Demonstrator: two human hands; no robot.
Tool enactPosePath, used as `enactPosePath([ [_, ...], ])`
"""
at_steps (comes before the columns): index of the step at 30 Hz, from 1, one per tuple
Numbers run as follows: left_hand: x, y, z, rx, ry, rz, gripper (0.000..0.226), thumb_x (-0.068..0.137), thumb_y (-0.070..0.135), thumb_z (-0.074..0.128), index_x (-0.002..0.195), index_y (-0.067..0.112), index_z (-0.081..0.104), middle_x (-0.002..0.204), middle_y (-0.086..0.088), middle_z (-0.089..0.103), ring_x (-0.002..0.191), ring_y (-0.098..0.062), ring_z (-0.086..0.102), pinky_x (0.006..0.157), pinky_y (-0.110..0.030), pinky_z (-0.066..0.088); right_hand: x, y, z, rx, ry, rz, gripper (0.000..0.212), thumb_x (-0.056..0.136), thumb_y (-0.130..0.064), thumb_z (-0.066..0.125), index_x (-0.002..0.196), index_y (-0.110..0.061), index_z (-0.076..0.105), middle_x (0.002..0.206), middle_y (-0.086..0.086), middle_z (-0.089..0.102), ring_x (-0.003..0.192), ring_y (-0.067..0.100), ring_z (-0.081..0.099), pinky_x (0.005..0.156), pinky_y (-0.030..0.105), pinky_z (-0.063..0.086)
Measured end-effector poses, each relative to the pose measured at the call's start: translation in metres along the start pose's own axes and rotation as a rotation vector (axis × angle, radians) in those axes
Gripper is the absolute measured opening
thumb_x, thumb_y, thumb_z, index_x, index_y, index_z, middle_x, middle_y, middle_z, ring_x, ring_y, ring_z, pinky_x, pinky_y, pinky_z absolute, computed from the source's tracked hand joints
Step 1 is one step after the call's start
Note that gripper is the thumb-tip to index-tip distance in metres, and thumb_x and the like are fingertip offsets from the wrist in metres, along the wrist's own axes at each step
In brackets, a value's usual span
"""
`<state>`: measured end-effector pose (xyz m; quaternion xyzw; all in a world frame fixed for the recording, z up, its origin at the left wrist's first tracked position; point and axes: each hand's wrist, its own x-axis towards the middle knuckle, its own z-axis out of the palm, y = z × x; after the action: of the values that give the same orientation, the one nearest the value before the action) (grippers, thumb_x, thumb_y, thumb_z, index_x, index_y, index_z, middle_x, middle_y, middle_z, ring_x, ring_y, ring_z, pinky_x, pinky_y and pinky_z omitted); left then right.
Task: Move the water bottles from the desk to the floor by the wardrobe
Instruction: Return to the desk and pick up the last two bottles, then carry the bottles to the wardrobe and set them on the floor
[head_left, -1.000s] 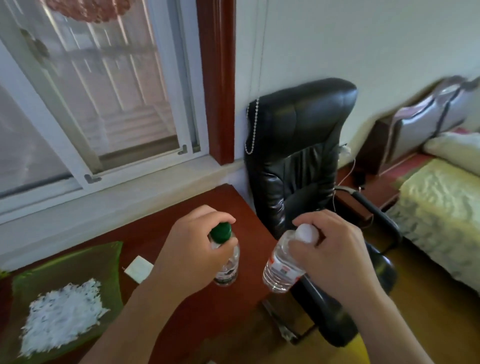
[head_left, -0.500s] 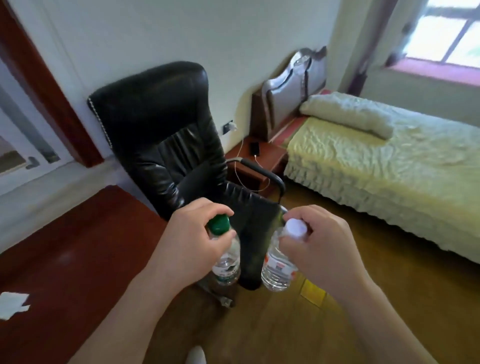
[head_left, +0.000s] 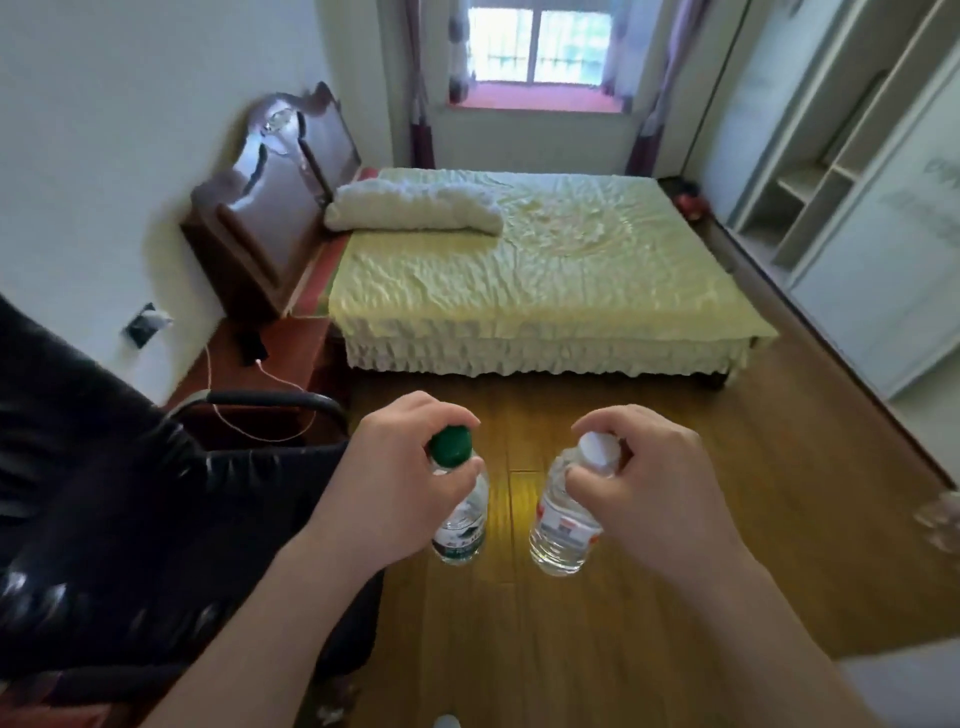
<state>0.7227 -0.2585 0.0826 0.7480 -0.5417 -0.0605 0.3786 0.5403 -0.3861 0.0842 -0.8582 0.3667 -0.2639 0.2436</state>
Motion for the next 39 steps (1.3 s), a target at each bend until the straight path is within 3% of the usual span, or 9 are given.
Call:
enactPosePath([
  [7, 0.107, 0.016, 0.060, -0.037, -0.170, 0.184, 0.028, 0.076, 0.024, 0.082, 0.102, 0.022, 0.071, 0.092, 0.014, 0.063, 0.081, -0.003, 0.059, 0.071, -0.015, 0.049, 0.043, 0.059, -0.035, -0.026, 0.169, 0.201, 0.027, 0.064, -0.019, 0.074, 0.091, -0.023, 0.072, 0.085, -0.016, 0.066, 0.077, 0.002, 0.061, 0.066, 0.018, 0.046],
  [15, 0.205, 0.063, 0.154, -0.077, -0.277, 0.253, 0.025, 0.078, 0.022, 0.078, 0.101, 0.026, 0.071, 0.089, 0.018, 0.060, 0.071, 0.002, 0.053, 0.064, -0.007, 0.038, 0.086, 0.152, -0.083, -0.060, 0.271, 0.328, 0.027, 0.065, -0.017, 0.075, 0.091, -0.024, 0.072, 0.086, -0.016, 0.066, 0.079, 0.005, 0.061, 0.067, 0.028, 0.054],
  [22, 0.285, 0.119, 0.239, -0.067, -0.317, 0.245, 0.021, 0.080, 0.026, 0.075, 0.100, 0.031, 0.070, 0.092, 0.020, 0.060, 0.084, 0.002, 0.056, 0.071, -0.009, 0.039, 0.135, 0.244, -0.140, -0.083, 0.292, 0.345, 0.024, 0.067, -0.020, 0.074, 0.089, -0.026, 0.069, 0.082, -0.017, 0.064, 0.075, 0.002, 0.060, 0.060, 0.019, 0.049],
  [34, 0.424, 0.198, 0.363, -0.112, -0.410, 0.324, 0.021, 0.080, 0.025, 0.073, 0.099, 0.033, 0.068, 0.093, 0.018, 0.060, 0.084, -0.002, 0.056, 0.069, -0.015, 0.038, 0.213, 0.367, -0.225, -0.096, 0.357, 0.462, 0.024, 0.070, -0.022, 0.073, 0.093, -0.028, 0.067, 0.086, -0.018, 0.064, 0.080, 0.006, 0.062, 0.064, 0.029, 0.057],
  [39, 0.491, 0.215, 0.426, -0.140, -0.486, 0.382, 0.021, 0.080, 0.026, 0.072, 0.100, 0.032, 0.068, 0.094, 0.019, 0.060, 0.087, -0.003, 0.055, 0.070, -0.016, 0.038, 0.252, 0.422, -0.242, -0.143, 0.379, 0.565, 0.023, 0.073, -0.023, 0.075, 0.092, -0.030, 0.064, 0.085, -0.020, 0.062, 0.081, 0.008, 0.063, 0.063, 0.024, 0.058],
])
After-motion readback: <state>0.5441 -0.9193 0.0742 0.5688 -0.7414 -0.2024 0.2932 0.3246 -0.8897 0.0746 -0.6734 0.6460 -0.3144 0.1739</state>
